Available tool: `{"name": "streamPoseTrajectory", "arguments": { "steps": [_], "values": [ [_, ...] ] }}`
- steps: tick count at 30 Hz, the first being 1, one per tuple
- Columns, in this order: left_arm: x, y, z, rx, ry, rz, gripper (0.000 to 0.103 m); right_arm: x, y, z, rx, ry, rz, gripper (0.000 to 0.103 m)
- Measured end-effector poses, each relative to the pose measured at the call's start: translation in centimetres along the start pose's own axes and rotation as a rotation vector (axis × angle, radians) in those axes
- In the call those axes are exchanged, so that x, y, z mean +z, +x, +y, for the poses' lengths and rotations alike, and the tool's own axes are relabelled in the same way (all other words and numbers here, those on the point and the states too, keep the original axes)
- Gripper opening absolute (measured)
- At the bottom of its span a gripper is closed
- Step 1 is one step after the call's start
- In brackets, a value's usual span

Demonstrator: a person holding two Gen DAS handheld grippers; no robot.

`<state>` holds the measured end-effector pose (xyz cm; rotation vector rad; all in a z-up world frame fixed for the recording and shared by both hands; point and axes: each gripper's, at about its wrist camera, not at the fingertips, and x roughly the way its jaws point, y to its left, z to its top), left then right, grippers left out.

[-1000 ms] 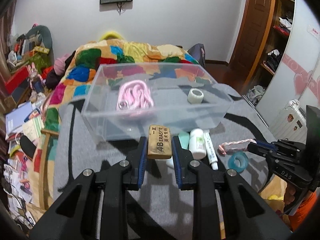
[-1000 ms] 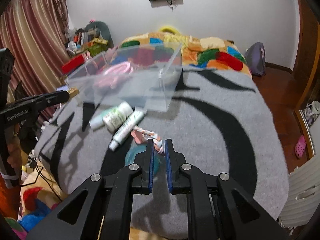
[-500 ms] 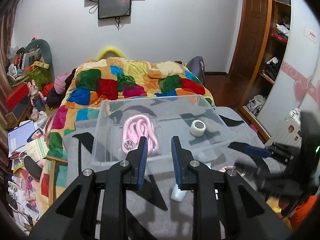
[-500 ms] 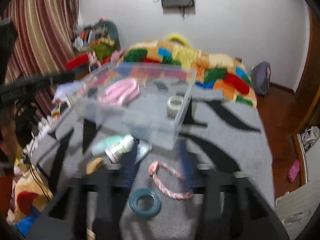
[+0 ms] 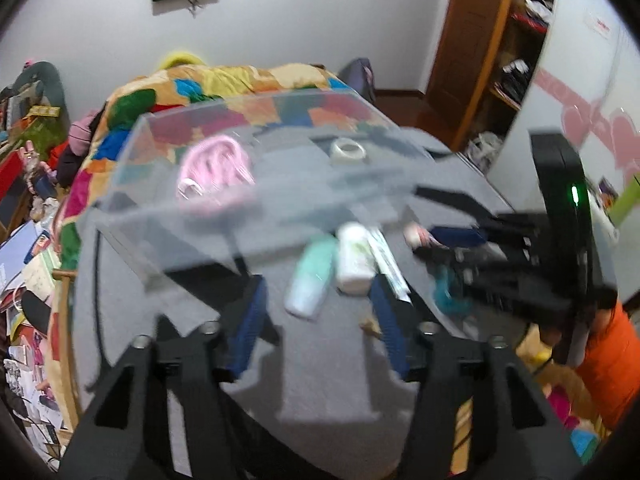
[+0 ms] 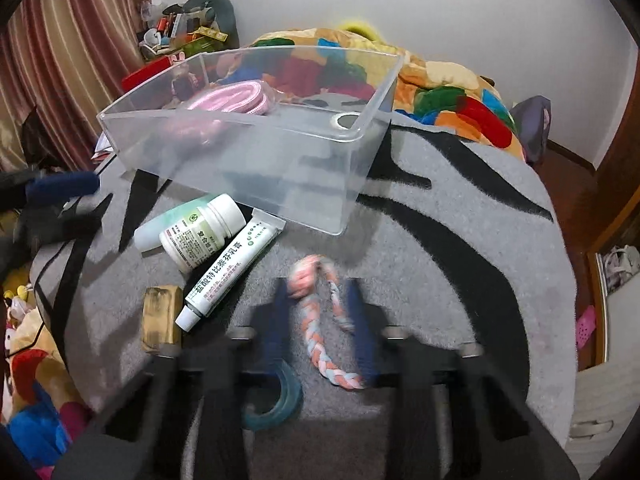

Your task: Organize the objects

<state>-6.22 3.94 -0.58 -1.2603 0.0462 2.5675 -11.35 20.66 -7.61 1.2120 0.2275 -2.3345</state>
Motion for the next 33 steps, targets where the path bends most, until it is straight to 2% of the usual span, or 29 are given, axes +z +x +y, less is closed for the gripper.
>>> {"name": "streamPoseTrajectory", "arguments": {
  "steps": [4,8,10,12,19,22,27,31,33],
  "values": [
    [-1.4,1.6,-1.9,-0.039,0.034,0.054,0.065,-0.2,-0.3,-0.6,-0.003,0.024,-0.016,0.012],
    [-2.2,3.8,-3.4,-0.039,0.064,0.101,0.066,-0.7,-1.1,-0.8,-0.007,0.048,-0.036,0.012],
    [-2.4,4.3,-3.8,-0.027,0.069,0.087,0.065,-0.8,-1.7,-1.0,-0.005,0.059,-0.048,0.012],
    [-2.6,4.4,-4.2,-0.019,0.083,0.055,0.047,-1.0,-2.3,-1.1,-0.008,0.071,-0.061,0.012],
    [-2.9,3.0,-3.1,-0.037,0.033,0.037,0.044,-0.5,-4.9,-0.8,-0.008,0.083,-0.132,0.012],
    [-2.0,1.4,-1.7,-0.024,0.008,0.001,0.044,0.7,-6.1,-0.4,0.001,0.081,-0.179,0.012],
    [1.7,-1.5,1.0,0.019,-0.039,-0.1,0.044,4.0,-7.7,0.8,0.013,0.061,-0.276,0.012],
    [5.1,-2.7,3.4,0.063,-0.073,-0.167,0.044,7.1,-7.6,1.8,0.02,0.042,-0.322,0.012],
    [6.4,-2.5,4.3,0.081,-0.077,-0.177,0.044,8.7,-6.7,2.2,0.027,0.038,-0.323,0.012]
  ]
}}
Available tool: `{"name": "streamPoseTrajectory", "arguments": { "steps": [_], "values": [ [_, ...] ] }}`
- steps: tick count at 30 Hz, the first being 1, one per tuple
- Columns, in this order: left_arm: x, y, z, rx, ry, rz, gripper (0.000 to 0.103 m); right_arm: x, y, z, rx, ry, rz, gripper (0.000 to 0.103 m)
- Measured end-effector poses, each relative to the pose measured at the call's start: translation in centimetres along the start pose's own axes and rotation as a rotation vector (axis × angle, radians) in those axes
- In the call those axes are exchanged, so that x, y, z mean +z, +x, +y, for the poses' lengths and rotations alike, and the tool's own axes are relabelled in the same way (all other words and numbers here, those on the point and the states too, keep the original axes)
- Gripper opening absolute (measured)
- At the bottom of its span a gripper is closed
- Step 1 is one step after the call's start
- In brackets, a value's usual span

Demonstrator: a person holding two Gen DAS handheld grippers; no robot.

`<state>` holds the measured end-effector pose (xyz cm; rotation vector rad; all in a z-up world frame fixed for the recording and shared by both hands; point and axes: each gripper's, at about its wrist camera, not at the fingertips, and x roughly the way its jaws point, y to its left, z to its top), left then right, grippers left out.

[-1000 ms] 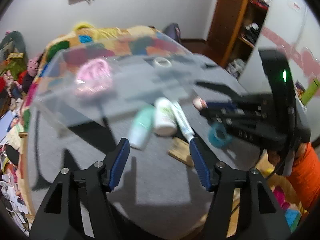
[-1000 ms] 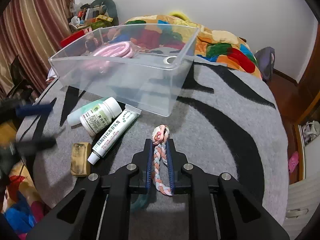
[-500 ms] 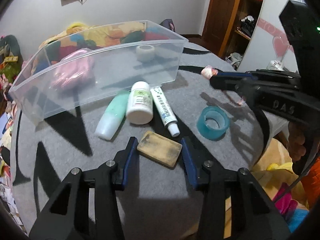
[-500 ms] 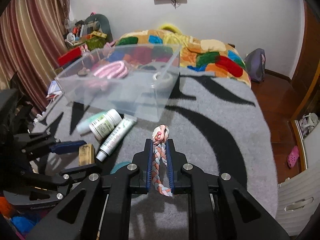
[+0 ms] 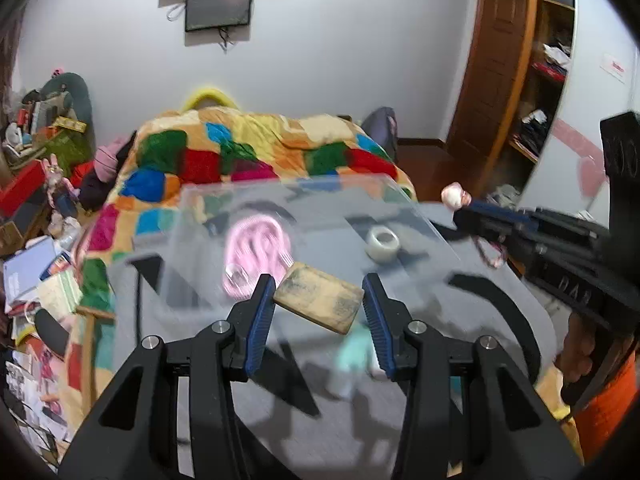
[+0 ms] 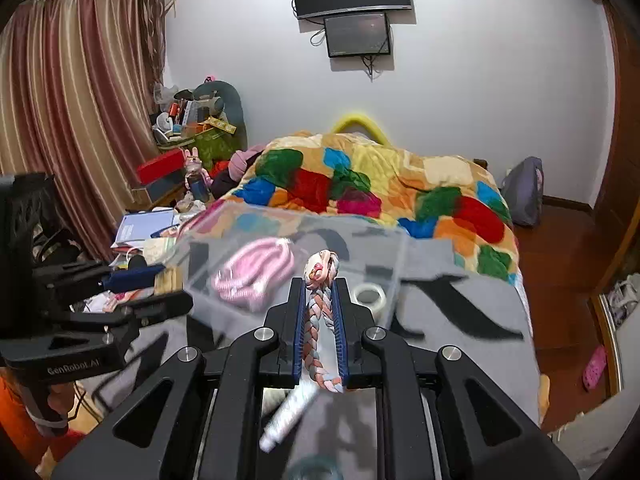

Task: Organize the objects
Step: 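Drop the eraser into the box with the left tool while the right tool drops the braided rope in, then grasp the mint-green bottle with the left tool while the right tool grasps the teal ring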

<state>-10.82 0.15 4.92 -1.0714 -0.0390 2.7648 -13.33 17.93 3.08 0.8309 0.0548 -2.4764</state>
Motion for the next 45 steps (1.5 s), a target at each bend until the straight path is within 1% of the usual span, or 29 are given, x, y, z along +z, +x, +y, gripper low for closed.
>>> {"name": "streamPoseTrajectory", "arguments": {
  "steps": [3,6,8,11,14,16,20,22,24,25,26,27,31,33,38,42,43,44,45],
  "values": [
    [1.2,1.3,1.2,0.016,-0.016,0.02,0.044,1.0,2.3,0.4,-0.003,-0.002,0.026,0.012],
    [1.5,3.1,2.1,0.03,-0.021,0.051,0.044,1.4,5.3,0.5,0.002,-0.002,0.085,0.012],
    [1.2,4.3,2.3,0.043,-0.022,0.076,0.044,1.1,6.8,0.5,-0.01,-0.006,0.123,0.012],
    [1.0,6.0,2.5,0.035,-0.031,0.111,0.044,0.4,8.6,0.3,-0.007,-0.01,0.181,0.012],
    [0.8,7.4,2.5,0.03,-0.03,0.139,0.044,-0.4,9.8,0.2,-0.007,-0.021,0.235,0.012],
    [0.8,8.0,2.3,0.02,-0.029,0.16,0.045,-0.7,10.1,0.2,0.0,-0.025,0.256,0.012],
    [0.4,8.1,1.7,0.016,-0.019,0.166,0.045,-0.7,9.7,0.1,0.009,-0.032,0.261,0.013],
    [0.4,7.7,1.6,0.004,-0.019,0.166,0.047,-0.5,9.4,0.2,0.01,-0.038,0.26,0.016],
    [0.6,7.0,1.3,0.0,-0.018,0.151,0.051,-0.4,8.7,0.2,0.008,-0.047,0.247,0.023],
    [0.7,6.5,1.2,0.002,-0.015,0.142,0.055,-0.3,8.3,0.3,0.007,-0.051,0.239,0.025],
    [0.9,5.8,1.1,0.006,-0.009,0.123,0.057,-0.2,7.8,0.4,0.004,-0.054,0.228,0.029],
    [1.0,5.2,1.0,0.008,-0.004,0.108,0.058,-0.2,7.1,0.4,0.001,-0.056,0.213,0.031],
    [1.0,2.8,0.8,0.011,0.013,0.057,0.07,-0.2,4.3,0.3,0.006,-0.048,0.159,0.037],
    [0.4,2.0,0.7,0.005,0.02,0.054,0.072,-0.4,2.9,0.0,0.005,-0.042,0.138,0.043],
    [-2.1,1.6,0.8,-0.005,0.023,0.094,0.072,-2.4,-0.2,-0.7,-0.017,-0.034,0.12,0.049],
    [-4.6,2.5,0.8,-0.006,0.028,0.151,0.072,-4.8,-1.1,-1.1,-0.036,-0.019,0.153,0.051],
    [-5.3,3.0,0.7,-0.019,0.032,0.175,0.071,-5.4,-1.2,-1.1,-0.036,-0.017,0.164,0.051],
    [-5.9,3.5,0.6,-0.031,0.038,0.196,0.065,-6.1,-1.2,-1.2,-0.037,-0.012,0.178,0.051],
    [-6.4,4.0,0.4,-0.038,0.049,0.217,0.062,-6.7,-1.1,-1.2,-0.034,-0.005,0.193,0.051]
  ]
}}
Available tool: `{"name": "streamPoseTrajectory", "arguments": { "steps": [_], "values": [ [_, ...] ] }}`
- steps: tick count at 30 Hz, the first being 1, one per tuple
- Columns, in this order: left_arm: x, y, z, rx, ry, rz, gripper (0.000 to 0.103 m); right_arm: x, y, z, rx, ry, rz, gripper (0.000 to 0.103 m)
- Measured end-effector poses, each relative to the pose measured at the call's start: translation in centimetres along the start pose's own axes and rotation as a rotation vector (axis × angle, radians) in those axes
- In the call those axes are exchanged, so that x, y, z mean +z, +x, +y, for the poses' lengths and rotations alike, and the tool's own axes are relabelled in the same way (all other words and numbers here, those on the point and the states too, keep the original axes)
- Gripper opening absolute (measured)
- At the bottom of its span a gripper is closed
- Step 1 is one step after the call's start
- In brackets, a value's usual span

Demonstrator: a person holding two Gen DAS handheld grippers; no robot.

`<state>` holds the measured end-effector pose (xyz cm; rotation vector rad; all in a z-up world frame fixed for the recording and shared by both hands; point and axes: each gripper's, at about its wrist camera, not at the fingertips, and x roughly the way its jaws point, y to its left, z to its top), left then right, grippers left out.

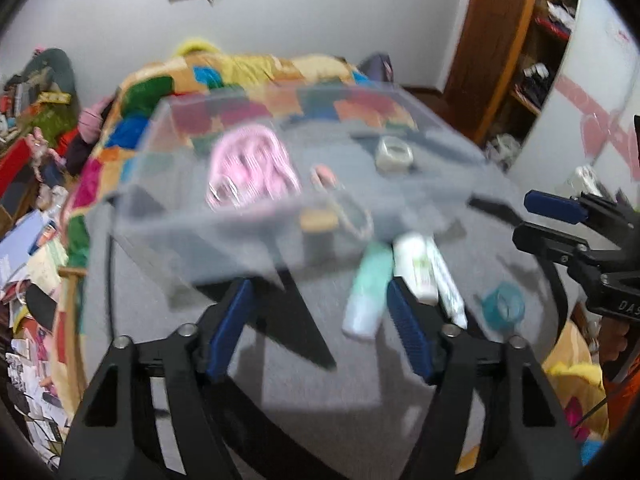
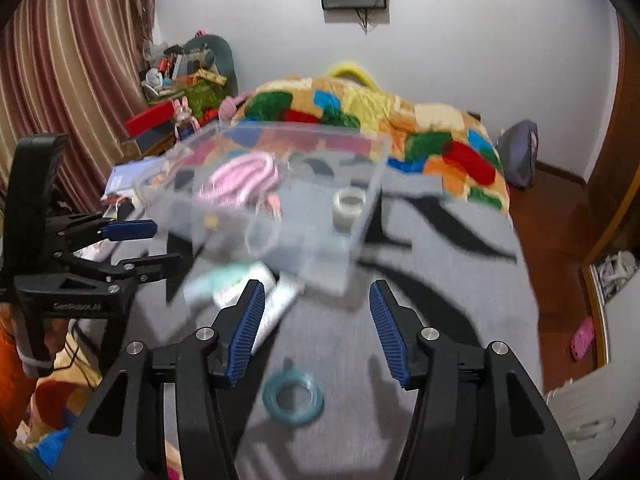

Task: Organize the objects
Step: 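Grasp the mint-green bottle with the left tool while the right tool grasps the teal ring, then place the mint-green bottle in the box with the left tool while the right tool places the teal ring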

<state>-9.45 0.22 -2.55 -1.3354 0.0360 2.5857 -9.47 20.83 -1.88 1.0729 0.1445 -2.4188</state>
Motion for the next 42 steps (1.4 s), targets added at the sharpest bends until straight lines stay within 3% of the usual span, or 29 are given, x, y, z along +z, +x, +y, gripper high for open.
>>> {"name": "streamPoseTrajectory", "arguments": {
  "steps": [1,5,9,11,12,14,17,20,27,34,42],
  "values": [
    [-0.4,0.4,-0.3,-0.003,0.008,0.013,0.058,-0.6,0.2,0.0,0.006,0.007,0.015,0.051],
    [-1.1,2.3,-1.4,-0.007,0.035,0.057,0.057,-3.2,1.1,0.0,0.051,0.041,0.077,0.051],
    [-0.5,2.9,-1.9,-0.003,0.036,0.036,0.054,-5.0,1.8,-0.1,0.07,0.074,0.114,0.051],
    [-0.2,3.2,-2.0,-0.016,0.024,0.033,0.038,-5.5,2.2,-0.4,0.076,0.092,0.128,0.051],
    [-0.1,3.2,-2.1,-0.016,0.022,0.031,0.037,-5.6,2.2,-0.5,0.073,0.099,0.127,0.051],
    [-0.5,2.6,-2.4,-0.016,0.025,0.014,0.024,-5.8,2.1,-0.6,0.054,0.102,0.114,0.051],
    [-1.7,2.0,-2.4,-0.004,0.009,0.006,0.024,-5.9,2.0,-0.3,0.035,0.084,0.097,0.05],
    [-3.1,1.0,-1.8,-0.002,-0.025,0.002,0.024,-6.1,2.0,0.1,0.026,0.061,0.08,0.037],
    [-5.7,-0.8,-2.3,0.035,-0.02,-0.003,0.024,-6.0,2.0,0.4,0.005,0.064,0.056,0.037],
    [-4.9,0.1,-2.8,0.08,0.014,-0.024,0.025,-4.3,1.0,0.7,0.001,0.076,0.005,0.037],
    [-2.2,-2.8,-1.6,0.046,-0.011,-0.105,0.025,0.1,-0.1,2.0,0.01,0.033,-0.1,0.037]
  ]
}}
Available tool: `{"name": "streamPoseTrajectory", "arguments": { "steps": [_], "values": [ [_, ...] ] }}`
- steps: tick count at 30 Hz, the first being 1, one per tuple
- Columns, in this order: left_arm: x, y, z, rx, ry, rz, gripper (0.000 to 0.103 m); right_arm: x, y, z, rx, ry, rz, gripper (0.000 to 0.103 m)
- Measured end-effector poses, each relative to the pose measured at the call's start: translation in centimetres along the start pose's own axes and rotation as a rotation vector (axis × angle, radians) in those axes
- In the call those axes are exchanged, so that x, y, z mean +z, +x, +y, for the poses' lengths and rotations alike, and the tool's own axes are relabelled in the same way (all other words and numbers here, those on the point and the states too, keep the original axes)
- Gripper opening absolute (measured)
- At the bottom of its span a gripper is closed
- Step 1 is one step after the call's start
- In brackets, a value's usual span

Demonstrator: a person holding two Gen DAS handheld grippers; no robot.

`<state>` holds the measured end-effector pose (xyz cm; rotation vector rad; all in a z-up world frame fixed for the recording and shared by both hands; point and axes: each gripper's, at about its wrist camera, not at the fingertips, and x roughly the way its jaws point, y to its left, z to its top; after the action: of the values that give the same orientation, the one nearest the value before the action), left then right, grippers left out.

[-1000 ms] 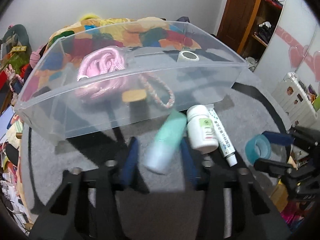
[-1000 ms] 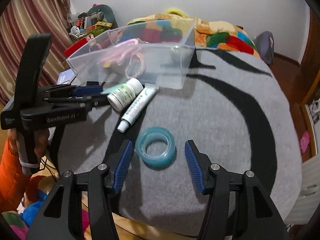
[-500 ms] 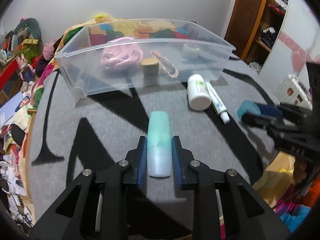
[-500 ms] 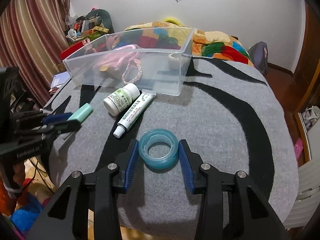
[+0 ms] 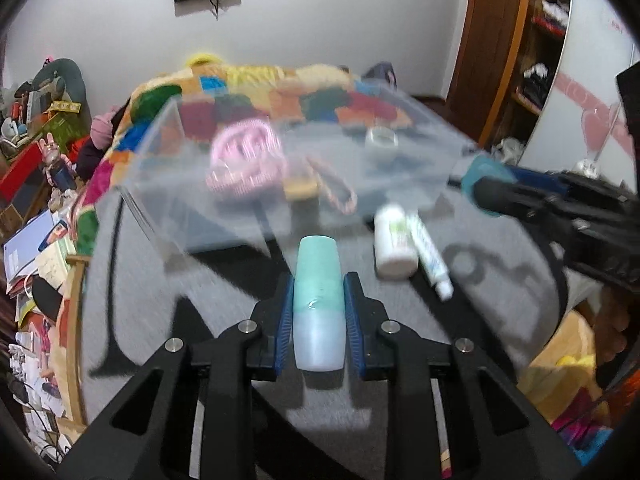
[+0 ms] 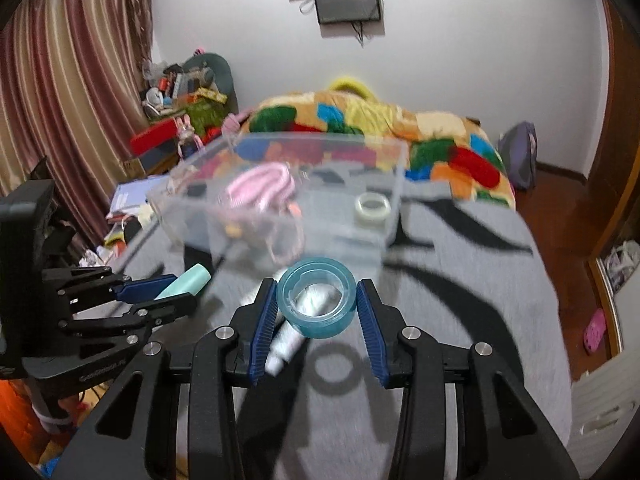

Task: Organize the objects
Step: 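Place the mint-green bottle in the box with the left tool while the right tool places the teal ring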

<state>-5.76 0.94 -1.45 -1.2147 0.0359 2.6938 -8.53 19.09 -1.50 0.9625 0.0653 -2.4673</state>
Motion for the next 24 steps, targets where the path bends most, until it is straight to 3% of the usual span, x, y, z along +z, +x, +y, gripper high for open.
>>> {"name": "streamPoseTrajectory", "arguments": {
  "steps": [6,11,15,24],
  "values": [
    [4.0,-2.3,2.1,0.002,-0.042,-0.101,0.025,3.8,0.6,1.2,0.005,-0.019,-0.071,0.037],
    [6.6,-2.4,3.6,0.029,-0.063,-0.137,0.025,6.5,1.5,1.8,0.002,-0.035,-0.106,0.037],
    [8.3,-1.0,4.4,0.028,-0.077,-0.125,0.025,7.6,2.8,1.9,0.0,-0.029,-0.098,0.037],
    [9.3,4.3,4.7,0.016,-0.088,-0.011,0.024,7.3,8.1,0.9,-0.035,-0.003,0.044,0.037]
  ]
}}
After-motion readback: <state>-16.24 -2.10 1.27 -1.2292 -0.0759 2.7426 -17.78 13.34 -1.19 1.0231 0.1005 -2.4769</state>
